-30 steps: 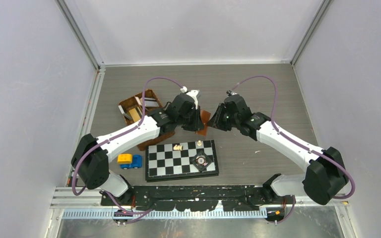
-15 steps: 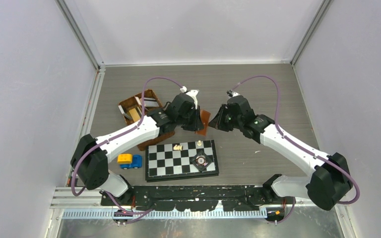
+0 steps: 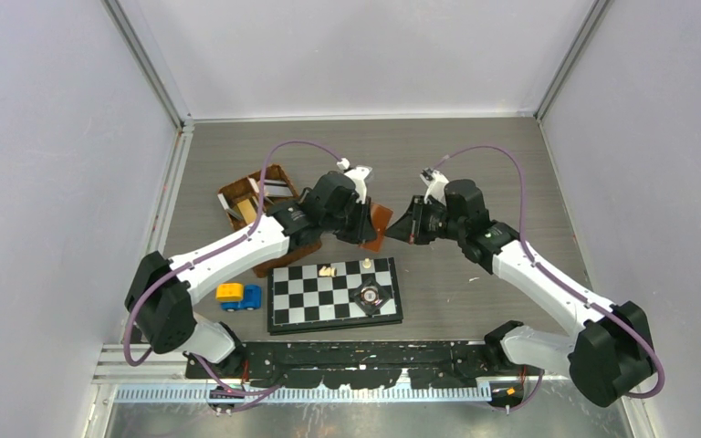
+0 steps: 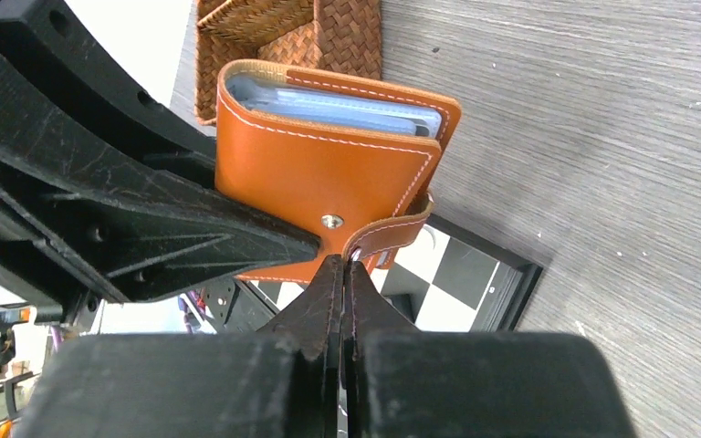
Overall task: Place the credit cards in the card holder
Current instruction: Close the card holder.
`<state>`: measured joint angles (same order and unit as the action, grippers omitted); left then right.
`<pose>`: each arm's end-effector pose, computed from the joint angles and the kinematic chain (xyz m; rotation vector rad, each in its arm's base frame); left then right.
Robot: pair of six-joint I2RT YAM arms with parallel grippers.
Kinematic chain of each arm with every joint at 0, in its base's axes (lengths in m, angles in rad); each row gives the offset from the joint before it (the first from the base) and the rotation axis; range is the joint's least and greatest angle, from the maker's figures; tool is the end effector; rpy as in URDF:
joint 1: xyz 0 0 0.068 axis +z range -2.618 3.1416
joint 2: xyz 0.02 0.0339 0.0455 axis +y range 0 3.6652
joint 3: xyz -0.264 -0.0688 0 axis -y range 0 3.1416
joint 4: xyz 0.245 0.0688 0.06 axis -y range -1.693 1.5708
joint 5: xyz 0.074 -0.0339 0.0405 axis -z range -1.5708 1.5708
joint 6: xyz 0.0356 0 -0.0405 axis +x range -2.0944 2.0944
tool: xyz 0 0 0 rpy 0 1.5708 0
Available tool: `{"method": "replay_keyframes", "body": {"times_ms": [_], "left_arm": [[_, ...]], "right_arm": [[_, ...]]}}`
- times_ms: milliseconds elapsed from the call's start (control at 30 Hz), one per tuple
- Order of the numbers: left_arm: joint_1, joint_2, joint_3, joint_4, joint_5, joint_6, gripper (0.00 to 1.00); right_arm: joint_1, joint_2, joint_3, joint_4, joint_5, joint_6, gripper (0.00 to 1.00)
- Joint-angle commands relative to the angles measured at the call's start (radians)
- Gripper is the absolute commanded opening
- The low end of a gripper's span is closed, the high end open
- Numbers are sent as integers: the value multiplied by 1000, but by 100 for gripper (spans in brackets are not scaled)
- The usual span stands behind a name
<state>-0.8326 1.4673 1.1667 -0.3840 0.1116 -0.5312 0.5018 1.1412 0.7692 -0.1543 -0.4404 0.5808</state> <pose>0.2186 -0.2462 0.2917 0.4221 2.3570 -0.8198 0.2136 0.1345 0.2670 -0.1984 2.2329 1.0859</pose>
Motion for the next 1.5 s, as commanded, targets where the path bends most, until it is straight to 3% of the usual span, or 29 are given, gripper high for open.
{"method": "replay_keyframes", "body": {"times_ms": [0, 567, 800, 1467], "left_arm": [[-8, -42, 29, 15, 2, 46, 0], [-26, -110, -12, 25, -11, 24, 0], [-28, -128, -25, 36, -12, 28, 0], [-28, -74, 2, 29, 33, 25, 0]], "right_arm": [[-31, -58, -29, 124, -144, -41, 0], [-82, -1, -78, 294, -285, 18, 0], [-82, 33, -36, 226, -264, 9, 0], [-57, 67, -24, 297, -295, 73, 0]]}}
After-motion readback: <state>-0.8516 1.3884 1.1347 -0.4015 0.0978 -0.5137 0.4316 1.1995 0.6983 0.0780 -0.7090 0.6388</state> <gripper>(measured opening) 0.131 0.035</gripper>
